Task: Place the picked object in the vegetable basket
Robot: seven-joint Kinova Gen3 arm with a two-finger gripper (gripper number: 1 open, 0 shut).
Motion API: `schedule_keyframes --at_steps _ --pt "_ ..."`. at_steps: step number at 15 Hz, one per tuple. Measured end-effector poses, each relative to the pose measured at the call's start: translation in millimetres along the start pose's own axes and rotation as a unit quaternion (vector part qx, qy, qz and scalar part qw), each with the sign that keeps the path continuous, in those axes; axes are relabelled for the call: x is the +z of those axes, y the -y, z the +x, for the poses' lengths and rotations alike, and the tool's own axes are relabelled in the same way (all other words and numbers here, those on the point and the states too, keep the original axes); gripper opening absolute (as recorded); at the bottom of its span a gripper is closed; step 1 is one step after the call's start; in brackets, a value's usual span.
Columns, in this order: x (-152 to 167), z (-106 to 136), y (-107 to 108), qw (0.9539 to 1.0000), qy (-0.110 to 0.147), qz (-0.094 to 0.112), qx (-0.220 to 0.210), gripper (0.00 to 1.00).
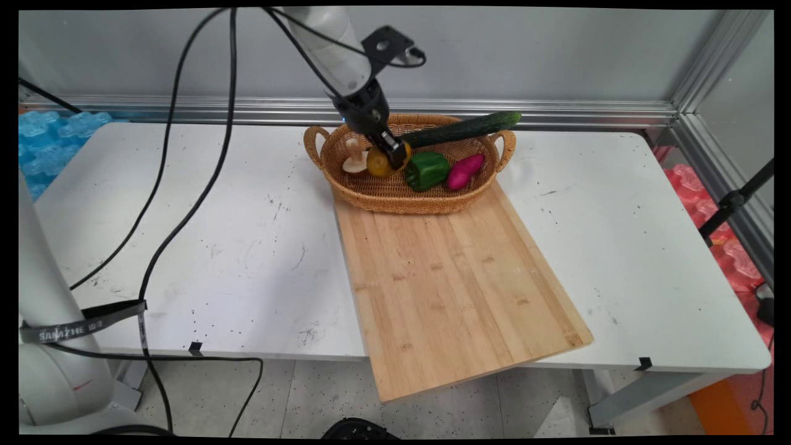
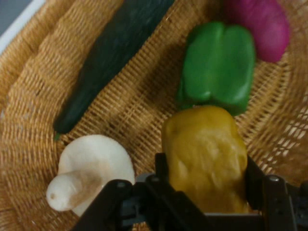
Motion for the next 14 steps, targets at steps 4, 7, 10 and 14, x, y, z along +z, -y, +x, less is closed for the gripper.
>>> schedule_keyframes --at_steps 4,7,10,14 --pt "29 -7 11 0.9997 0.013 -0.004 -0.019 0.0" --pt "44 -10 15 0.9994 0.018 -0.009 -0.029 0.0" --pt "56 -13 18 0.999 0.02 -0.015 -0.036 0.0" --pt "60 -12 19 0.999 0.013 -0.027 -0.034 1.0"
